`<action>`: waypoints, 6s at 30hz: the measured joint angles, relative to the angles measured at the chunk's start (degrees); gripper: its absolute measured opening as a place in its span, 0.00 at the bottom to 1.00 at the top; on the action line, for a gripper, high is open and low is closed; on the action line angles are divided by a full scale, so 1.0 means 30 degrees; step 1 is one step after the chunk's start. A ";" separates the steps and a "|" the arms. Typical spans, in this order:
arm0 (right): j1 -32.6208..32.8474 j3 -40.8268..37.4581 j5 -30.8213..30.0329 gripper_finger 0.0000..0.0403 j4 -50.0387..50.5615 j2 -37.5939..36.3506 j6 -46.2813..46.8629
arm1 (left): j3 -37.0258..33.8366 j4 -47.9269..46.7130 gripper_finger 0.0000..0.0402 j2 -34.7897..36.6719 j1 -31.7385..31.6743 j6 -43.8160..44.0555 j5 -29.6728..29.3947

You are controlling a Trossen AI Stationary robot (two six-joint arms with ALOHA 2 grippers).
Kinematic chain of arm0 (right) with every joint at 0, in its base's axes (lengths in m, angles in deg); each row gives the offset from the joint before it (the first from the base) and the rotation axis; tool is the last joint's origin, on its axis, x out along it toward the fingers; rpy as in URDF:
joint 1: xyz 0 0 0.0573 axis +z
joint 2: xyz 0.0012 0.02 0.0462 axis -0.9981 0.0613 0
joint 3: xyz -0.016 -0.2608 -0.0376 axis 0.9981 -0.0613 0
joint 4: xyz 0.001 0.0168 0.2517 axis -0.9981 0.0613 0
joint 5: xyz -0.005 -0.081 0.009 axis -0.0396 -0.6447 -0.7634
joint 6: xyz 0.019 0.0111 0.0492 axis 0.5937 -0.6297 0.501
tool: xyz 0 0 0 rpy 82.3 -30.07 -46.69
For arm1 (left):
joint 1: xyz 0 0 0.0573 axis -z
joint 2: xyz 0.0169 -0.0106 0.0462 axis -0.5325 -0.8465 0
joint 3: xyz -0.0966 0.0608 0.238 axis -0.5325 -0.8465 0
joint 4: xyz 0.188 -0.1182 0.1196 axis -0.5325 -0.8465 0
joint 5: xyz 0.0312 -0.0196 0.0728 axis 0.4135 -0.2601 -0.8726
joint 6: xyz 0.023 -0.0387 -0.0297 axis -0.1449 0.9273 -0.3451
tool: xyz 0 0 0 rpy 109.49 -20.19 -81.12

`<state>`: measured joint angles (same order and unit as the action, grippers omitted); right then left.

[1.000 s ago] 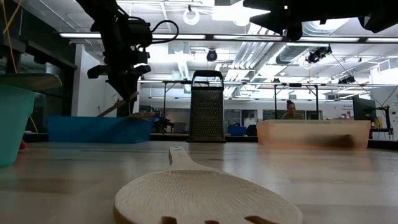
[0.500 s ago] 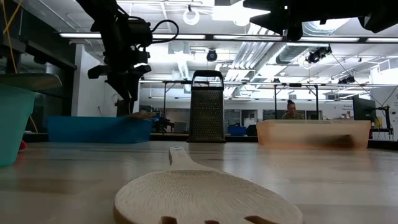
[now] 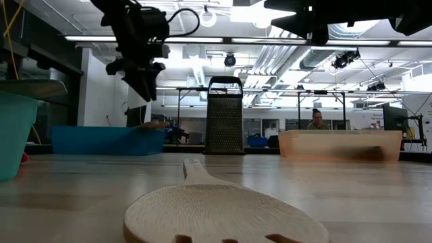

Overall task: Pick & Place Kitchen Items
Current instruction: Put the brown wooden spoon into the blue bin

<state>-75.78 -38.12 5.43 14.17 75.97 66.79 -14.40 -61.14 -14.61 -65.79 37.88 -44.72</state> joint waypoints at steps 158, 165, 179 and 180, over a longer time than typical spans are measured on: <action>0.3554 -0.0007 -0.1262 0.69 0.4460 -0.0918 0.4017 | 0.3086 0.1396 0.19 -1.0681 1.5093 0.0790 0.1008; 0.3832 -0.0007 -0.1288 0.69 0.4526 -0.0918 0.3893 | 0.3561 -0.0100 0.19 -0.9217 1.5078 0.0991 -0.1571; 0.3952 -0.0007 -0.0585 0.69 0.4533 -0.0652 0.4480 | 0.6847 -0.4351 0.19 -0.7618 1.5085 0.2222 -0.8498; 0.4053 -0.0002 -0.0621 0.69 0.4507 -0.0610 0.4288 | 0.7214 -0.4853 0.19 -0.7616 1.5085 0.2414 -0.9117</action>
<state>-63.62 -38.13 3.56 27.69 74.14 79.65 7.24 -75.70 -37.46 -20.53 45.13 -72.08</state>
